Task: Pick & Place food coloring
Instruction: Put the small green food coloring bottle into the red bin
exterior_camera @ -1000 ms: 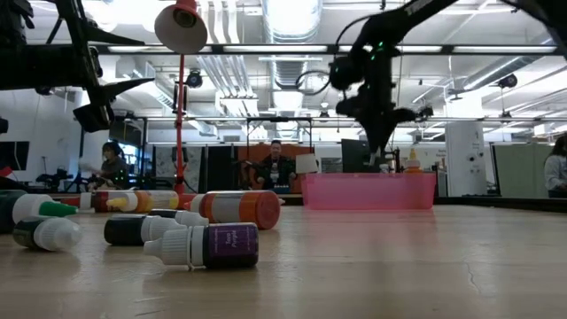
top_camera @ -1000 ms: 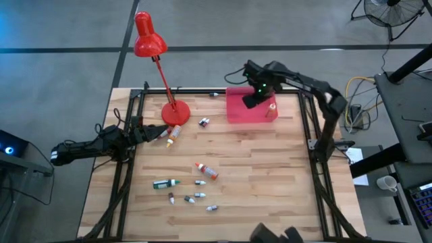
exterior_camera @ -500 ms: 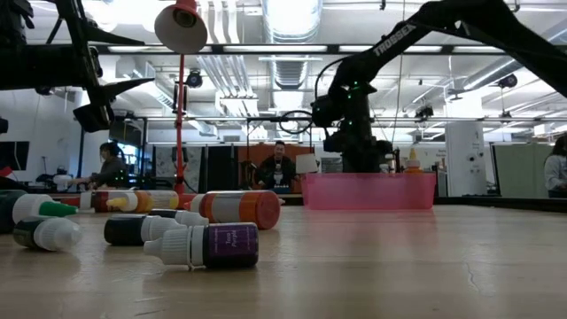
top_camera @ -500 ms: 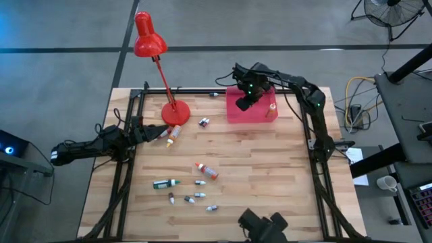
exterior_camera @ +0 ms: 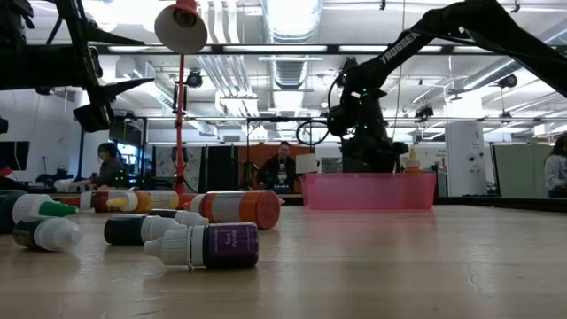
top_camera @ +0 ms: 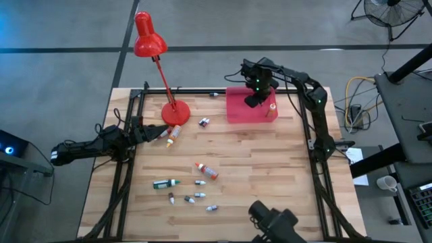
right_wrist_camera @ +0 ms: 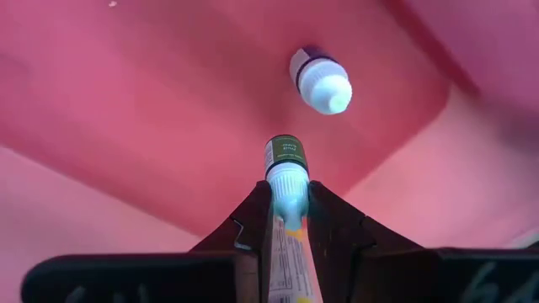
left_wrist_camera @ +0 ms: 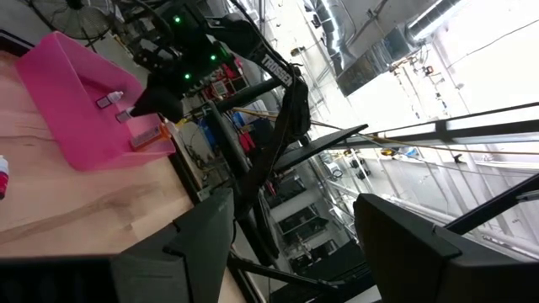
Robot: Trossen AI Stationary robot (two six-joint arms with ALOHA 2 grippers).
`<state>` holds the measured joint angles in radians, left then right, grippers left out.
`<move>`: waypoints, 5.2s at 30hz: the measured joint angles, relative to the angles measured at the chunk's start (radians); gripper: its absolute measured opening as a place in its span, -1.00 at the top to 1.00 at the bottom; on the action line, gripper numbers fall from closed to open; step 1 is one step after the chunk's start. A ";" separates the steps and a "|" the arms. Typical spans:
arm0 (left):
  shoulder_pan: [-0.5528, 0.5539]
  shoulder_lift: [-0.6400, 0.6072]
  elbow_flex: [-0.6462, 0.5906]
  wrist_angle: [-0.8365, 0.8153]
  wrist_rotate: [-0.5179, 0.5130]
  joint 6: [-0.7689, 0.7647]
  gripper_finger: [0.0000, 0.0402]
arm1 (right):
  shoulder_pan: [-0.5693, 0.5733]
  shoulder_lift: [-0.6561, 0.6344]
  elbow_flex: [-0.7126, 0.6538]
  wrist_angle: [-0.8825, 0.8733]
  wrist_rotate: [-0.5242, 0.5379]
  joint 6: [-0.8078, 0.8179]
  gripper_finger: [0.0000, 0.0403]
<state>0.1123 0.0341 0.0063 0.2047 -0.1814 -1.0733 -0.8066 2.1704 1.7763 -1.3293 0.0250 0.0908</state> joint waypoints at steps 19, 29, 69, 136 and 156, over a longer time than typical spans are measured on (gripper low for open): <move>0.000 0.000 0.000 0.000 0.000 0.000 -0.10 | -0.052 -0.002 -0.006 0.035 0.004 -0.230 0.66; 0.000 0.000 0.000 0.000 0.000 0.000 -0.10 | -0.051 -0.002 -0.006 0.040 0.004 -0.233 0.35; 0.000 0.000 0.000 0.000 0.000 0.000 -0.10 | 0.259 -0.090 0.286 0.401 -0.260 -0.271 0.21; 0.000 0.000 0.000 0.003 -0.196 -0.178 -0.10 | 0.316 -0.082 0.294 0.691 0.075 -0.263 0.21; 0.009 0.000 0.000 0.002 -0.360 -0.114 -0.10 | 0.176 0.295 0.514 0.599 -0.116 -0.372 0.21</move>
<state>0.1213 0.0345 0.0061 0.2065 -0.5419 -1.1877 -0.6304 2.4651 2.2906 -0.7307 -0.0908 -0.2810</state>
